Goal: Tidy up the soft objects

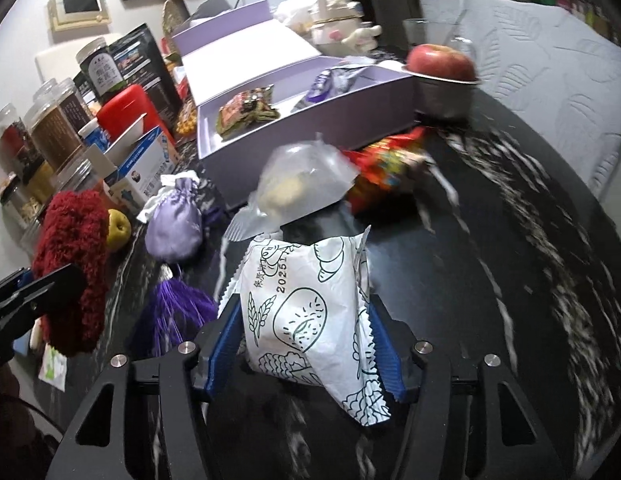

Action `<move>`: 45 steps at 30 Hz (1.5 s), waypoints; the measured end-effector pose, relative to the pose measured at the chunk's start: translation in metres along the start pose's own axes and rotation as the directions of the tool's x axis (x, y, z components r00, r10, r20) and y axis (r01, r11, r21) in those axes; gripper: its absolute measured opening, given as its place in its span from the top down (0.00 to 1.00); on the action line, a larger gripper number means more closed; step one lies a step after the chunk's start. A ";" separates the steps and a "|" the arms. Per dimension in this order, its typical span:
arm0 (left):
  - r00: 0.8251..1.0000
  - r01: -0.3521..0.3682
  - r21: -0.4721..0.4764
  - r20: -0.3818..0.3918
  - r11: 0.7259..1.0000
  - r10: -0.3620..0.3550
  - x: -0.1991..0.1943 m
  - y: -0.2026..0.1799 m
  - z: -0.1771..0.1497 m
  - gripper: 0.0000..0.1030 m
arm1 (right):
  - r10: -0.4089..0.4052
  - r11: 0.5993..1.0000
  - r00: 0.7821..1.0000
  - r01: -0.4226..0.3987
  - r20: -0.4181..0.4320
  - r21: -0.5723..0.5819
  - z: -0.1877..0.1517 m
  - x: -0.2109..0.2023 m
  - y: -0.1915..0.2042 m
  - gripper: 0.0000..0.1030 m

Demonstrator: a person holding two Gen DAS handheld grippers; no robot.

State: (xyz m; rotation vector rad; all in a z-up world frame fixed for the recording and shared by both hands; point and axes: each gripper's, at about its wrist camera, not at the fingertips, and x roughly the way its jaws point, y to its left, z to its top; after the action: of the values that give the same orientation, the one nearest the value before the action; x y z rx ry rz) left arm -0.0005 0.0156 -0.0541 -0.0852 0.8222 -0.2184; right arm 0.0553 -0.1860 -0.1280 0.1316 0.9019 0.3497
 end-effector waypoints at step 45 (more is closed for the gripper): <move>0.963 0.073 0.192 0.241 0.979 -0.119 -0.071 -0.070 0.069 0.53 | 0.037 0.992 0.943 0.004 0.330 -0.124 0.022 -0.170 0.018 0.42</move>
State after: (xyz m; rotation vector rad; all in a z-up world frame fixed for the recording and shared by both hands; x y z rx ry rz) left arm -0.0083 -0.0371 0.0546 0.0186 0.5430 -0.3661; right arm -0.0282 -0.2284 0.0162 0.0806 0.5439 0.3848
